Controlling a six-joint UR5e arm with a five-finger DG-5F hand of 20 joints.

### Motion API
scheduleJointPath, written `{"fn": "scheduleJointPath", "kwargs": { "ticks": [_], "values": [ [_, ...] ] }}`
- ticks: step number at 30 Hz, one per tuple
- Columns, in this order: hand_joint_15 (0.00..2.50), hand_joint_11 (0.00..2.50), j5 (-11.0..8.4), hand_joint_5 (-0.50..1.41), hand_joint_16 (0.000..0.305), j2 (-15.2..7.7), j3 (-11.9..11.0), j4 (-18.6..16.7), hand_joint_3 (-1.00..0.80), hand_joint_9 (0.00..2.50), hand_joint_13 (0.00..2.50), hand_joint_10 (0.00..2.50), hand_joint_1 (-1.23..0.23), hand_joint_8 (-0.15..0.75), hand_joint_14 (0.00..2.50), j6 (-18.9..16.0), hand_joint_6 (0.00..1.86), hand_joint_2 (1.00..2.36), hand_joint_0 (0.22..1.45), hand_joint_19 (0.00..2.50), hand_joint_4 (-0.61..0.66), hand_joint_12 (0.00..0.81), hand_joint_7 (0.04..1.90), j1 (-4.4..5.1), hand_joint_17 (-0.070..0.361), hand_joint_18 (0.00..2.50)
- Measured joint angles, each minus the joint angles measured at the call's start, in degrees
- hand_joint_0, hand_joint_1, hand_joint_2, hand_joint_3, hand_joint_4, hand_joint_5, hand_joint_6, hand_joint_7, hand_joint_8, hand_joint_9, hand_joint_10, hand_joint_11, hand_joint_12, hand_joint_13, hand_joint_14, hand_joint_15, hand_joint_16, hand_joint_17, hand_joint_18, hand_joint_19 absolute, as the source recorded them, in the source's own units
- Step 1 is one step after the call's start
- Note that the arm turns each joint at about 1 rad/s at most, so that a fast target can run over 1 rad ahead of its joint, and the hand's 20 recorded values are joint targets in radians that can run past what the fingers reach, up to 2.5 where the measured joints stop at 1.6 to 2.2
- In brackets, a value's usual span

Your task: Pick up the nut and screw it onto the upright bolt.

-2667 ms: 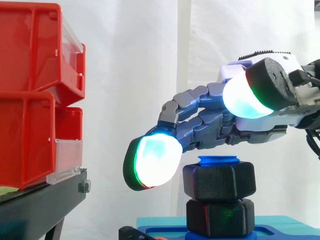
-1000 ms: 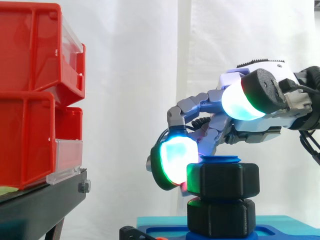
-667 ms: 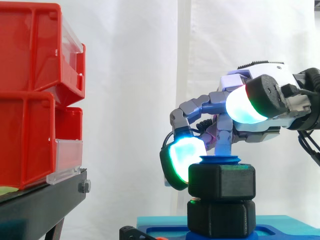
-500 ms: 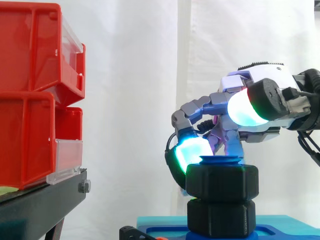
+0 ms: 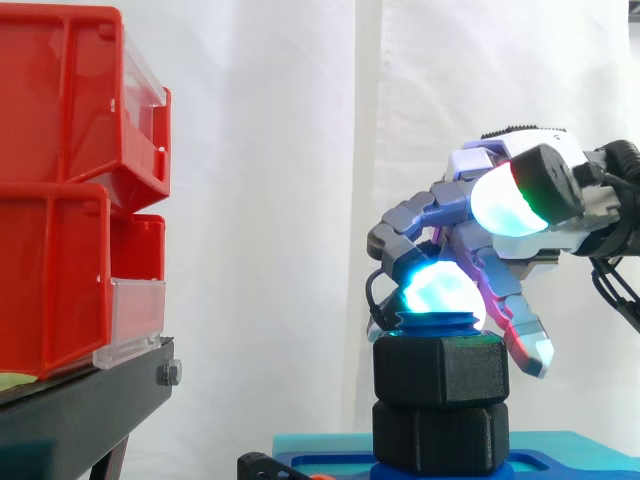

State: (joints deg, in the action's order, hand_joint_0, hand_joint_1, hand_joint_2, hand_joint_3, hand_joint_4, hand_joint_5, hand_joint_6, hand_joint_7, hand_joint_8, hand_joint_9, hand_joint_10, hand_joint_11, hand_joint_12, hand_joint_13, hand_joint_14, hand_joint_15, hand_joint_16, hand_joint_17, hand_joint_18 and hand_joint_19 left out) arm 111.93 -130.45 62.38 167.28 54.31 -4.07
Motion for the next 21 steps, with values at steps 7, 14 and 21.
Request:
{"fn": "scheduleJointPath", "kwargs": {
  "ticks": [7,14,21],
  "values": [
    [0.00,0.00,2.16,0.02,0.014,0.0,-2.2,0.2,-0.50,1.49,0.89,0.00,-0.36,0.212,0.00,-1.8,0.51,1.00,0.48,0.00,0.20,0.187,1.13,-0.96,0.031,0.49],
    [0.00,0.00,2.76,-0.07,0.023,0.0,-2.9,0.1,-0.50,1.19,0.71,0.00,-0.36,0.222,0.00,-2.1,0.50,1.00,0.47,0.00,0.23,0.229,0.85,-1.25,0.052,0.31],
    [0.00,0.00,2.78,-0.16,0.029,-0.1,-2.8,-1.7,-0.50,0.70,0.39,0.00,-0.33,0.218,0.00,-2.1,0.50,1.00,0.45,0.00,0.15,0.285,0.64,-0.58,0.064,0.00]
  ]
}}
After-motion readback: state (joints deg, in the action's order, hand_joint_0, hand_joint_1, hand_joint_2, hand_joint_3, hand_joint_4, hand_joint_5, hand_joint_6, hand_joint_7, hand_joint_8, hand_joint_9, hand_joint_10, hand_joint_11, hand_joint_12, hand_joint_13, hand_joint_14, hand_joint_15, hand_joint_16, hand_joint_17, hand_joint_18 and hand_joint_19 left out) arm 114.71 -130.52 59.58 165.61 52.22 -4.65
